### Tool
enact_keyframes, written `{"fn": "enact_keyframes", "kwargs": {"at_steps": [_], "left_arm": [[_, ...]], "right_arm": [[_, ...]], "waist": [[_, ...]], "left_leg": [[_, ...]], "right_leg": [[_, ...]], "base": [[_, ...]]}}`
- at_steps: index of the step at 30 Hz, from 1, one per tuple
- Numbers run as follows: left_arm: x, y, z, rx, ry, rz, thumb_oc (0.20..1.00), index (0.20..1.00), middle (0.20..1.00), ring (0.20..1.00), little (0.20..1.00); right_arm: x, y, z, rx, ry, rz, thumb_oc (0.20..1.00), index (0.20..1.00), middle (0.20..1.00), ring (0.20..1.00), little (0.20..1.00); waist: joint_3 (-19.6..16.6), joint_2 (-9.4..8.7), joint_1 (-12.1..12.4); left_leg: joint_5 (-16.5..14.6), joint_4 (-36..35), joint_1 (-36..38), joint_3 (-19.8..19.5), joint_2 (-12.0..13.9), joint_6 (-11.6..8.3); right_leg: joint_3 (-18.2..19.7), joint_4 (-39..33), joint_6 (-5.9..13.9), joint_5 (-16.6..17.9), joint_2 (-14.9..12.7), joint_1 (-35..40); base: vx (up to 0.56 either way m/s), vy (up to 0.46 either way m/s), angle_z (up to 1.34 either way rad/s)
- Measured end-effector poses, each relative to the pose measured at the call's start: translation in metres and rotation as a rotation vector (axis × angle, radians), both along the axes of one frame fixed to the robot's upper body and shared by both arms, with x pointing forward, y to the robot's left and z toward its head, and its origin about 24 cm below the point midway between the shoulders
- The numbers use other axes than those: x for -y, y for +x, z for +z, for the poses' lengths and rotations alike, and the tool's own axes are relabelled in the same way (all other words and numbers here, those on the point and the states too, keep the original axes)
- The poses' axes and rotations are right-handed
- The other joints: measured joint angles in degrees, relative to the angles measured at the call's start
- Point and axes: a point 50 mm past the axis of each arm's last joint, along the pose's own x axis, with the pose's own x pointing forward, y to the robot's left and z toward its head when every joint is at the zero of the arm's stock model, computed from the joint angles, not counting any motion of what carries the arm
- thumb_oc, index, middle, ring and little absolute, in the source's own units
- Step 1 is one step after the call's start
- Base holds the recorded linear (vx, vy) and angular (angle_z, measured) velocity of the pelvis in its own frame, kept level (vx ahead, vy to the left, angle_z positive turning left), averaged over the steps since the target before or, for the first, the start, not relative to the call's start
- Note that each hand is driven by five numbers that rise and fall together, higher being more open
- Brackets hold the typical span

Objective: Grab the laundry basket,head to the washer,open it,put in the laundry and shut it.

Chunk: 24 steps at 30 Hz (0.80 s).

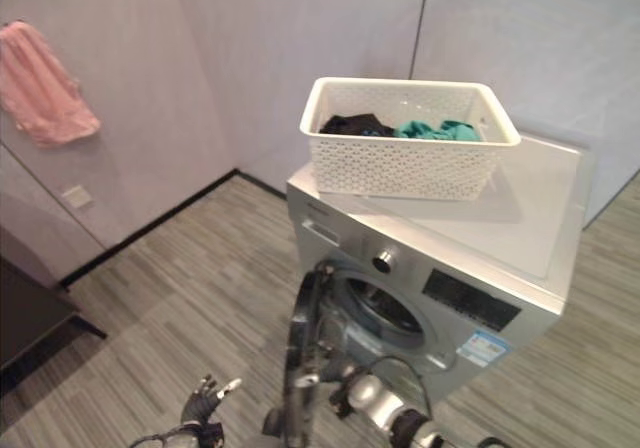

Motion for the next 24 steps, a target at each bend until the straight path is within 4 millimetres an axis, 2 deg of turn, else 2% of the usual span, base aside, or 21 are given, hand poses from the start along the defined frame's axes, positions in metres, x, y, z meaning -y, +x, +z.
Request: {"fn": "enact_keyframes", "kwargs": {"at_steps": [4, 9, 11, 15, 16, 17, 18, 19, 20, 21, 22, 23, 24], "left_arm": [[-0.002, 0.003, 0.003, 0.02, -0.018, 0.022, 1.0, 1.0, 1.0, 1.0, 1.0], [-0.005, 0.02, 0.019, 0.13, -0.044, 0.014, 1.0, 1.0, 1.0, 1.0, 1.0], [-0.012, 0.036, 0.029, 0.18, -0.02, -0.006, 1.0, 1.0, 1.0, 1.0, 1.0], [-0.007, 0.077, 0.058, 0.327, -0.004, -0.093, 1.0, 1.0, 1.0, 1.0, 1.0], [-0.005, 0.086, 0.068, 0.379, -0.008, -0.111, 1.0, 1.0, 1.0, 1.0, 1.0], [-0.001, 0.091, 0.079, 0.435, -0.021, -0.121, 1.0, 1.0, 1.0, 1.0, 1.0], [0.003, 0.097, 0.087, 0.478, -0.03, -0.128, 1.0, 1.0, 1.0, 1.0, 1.0], [0.006, 0.103, 0.094, 0.517, -0.035, -0.134, 1.0, 1.0, 1.0, 1.0, 1.0], [0.006, 0.115, 0.104, 0.561, -0.032, -0.139, 1.0, 1.0, 1.0, 1.0, 1.0], [0.006, 0.124, 0.114, 0.602, -0.026, -0.148, 1.0, 1.0, 1.0, 1.0, 1.0], [0.008, 0.128, 0.119, 0.625, -0.036, -0.151, 1.0, 1.0, 1.0, 1.0, 1.0], [0.011, 0.127, 0.12, 0.636, -0.045, -0.154, 1.0, 1.0, 1.0, 1.0, 1.0], [0.012, 0.123, 0.12, 0.639, -0.049, -0.158, 1.0, 1.0, 1.0, 1.0, 1.0]], "right_arm": [[0.0, 0.001, 0.0, -0.04, 0.053, -0.048, 1.0, 1.0, 1.0, 1.0, 1.0], [0.007, 0.004, 0.001, -0.052, 0.073, -0.1, 1.0, 1.0, 1.0, 1.0, 1.0], [0.014, 0.01, 0.003, -0.051, 0.091, -0.153, 1.0, 1.0, 1.0, 1.0, 1.0], [0.036, 0.025, 0.01, -0.007, 0.08, -0.219, 1.0, 1.0, 1.0, 1.0, 1.0], [0.04, 0.03, 0.015, 0.013, 0.093, -0.234, 1.0, 1.0, 1.0, 1.0, 1.0], [0.044, 0.036, 0.022, 0.044, 0.13, -0.258, 1.0, 1.0, 1.0, 1.0, 1.0], [0.046, 0.041, 0.029, 0.081, 0.16, -0.262, 1.0, 1.0, 1.0, 1.0, 1.0], [0.047, 0.044, 0.038, 0.117, 0.189, -0.247, 1.0, 1.0, 1.0, 1.0, 1.0], [0.046, 0.043, 0.043, 0.134, 0.217, -0.224, 1.0, 1.0, 1.0, 1.0, 1.0], [0.047, 0.037, 0.041, 0.128, 0.237, -0.202, 1.0, 1.0, 1.0, 1.0, 1.0], [0.055, 0.028, 0.032, 0.093, 0.215, -0.224, 1.0, 1.0, 1.0, 1.0, 1.0], [0.063, 0.025, 0.028, 0.079, 0.188, -0.237, 1.0, 1.0, 1.0, 1.0, 1.0], [0.071, 0.027, 0.03, 0.087, 0.202, -0.279, 1.0, 1.0, 1.0, 1.0, 1.0]], "waist": [[-0.8, -1.23, 1.2], [-0.7, -1.17, 1.2], [-0.7, -1.05, 1.5], [-0.2, -0.61, 1.3], [1.1, -0.61, 1.3], [2.7, 0.62, 1.3], [3.5, 1.48, 0.7], [4.4, 1.78, 0.7], [6.8, -1.48, -0.1], [7.7, -6.48, -1.4], [7.6, -8.67, -3.7], [7.5, -8.69, -5.6], [6.7, -7.72, -7.2]], "left_leg": [[0.0, 0.0, -0.1, -0.2, 0.0, 0.01], [0.0, 0.0, -0.4, -1.7, -0.2, 0.0], [0.0, 0.0, -2.1, -1.9, -0.2, 0.05], [-0.2, 0.0, -6.3, -6.5, -0.5, 0.14], [-0.7, 0.3, -6.3, -6.4, -0.5, 0.11], [-0.9, 0.2, -6.4, -6.3, -0.1, 0.2], [-1.2, 0.3, -7.7, -6.4, 0.2, -0.23], [-2.9, 0.0, -9.0, -5.9, 0.8, -2.3], [-5.0, 2.5, -10.2, -2.5, 0.4, -0.69], [-5.4, 17.3, -12.1, 5.1, -0.5, 1.66], [-5.7, 25.4, -10.2, 6.2, 0.9, 1.27], [-6.2, 24.2, -5.0, 5.0, 2.3, -0.93], [-5.6, 19.1, 0.2, 4.9, 3.6, -2.65]], "right_leg": [[0.0, 0.0, 0.02, 0.0, 0.1, 0.1], [-2.4, 0.0, 0.13, -0.3, 0.0, 1.2], [-3.9, 0.2, 0.23, -0.4, 0.3, 0.9], [-6.4, 0.5, -0.35, -1.4, 1.3, -0.3], [-6.7, 0.3, -0.42, -1.4, 1.3, -0.2], [-6.3, 0.6, -0.45, -1.4, 2.1, -0.3], [-6.0, 1.4, -0.56, -1.5, 2.3, -1.8], [-5.8, 3.5, -1.49, -2.2, 2.3, -4.3], [-6.2, 2.9, -3.5, -1.1, -0.4, -5.6], [-6.4, 1.6, -5.14, 1.2, -4.3, -5.7], [-6.4, 0.5, -4.59, 1.9, -5.7, -4.3], [-5.9, 0.5, -4.33, 1.6, -5.8, -3.1], [-4.2, 0.6, -2.44, 1.8, -5.0, -2.6]], "base": [[0.01, -0.001, 0.01], [0.02, 0.008, 0.25], [-0.09, -0.073, 0.45], [-0.16, -0.067, 0.72], [-0.18, -0.068, 0.3], [-0.2, -0.043, 0.09], [-0.24, -0.019, -0.03], [-0.22, 0.023, 0.07], [-0.12, 0.057, -0.05], [0.05, 0.17, 0.06], [0.08, 0.203, -0.1], [0.07, 0.19, -0.16], [0.06, 0.117, -0.31]]}}
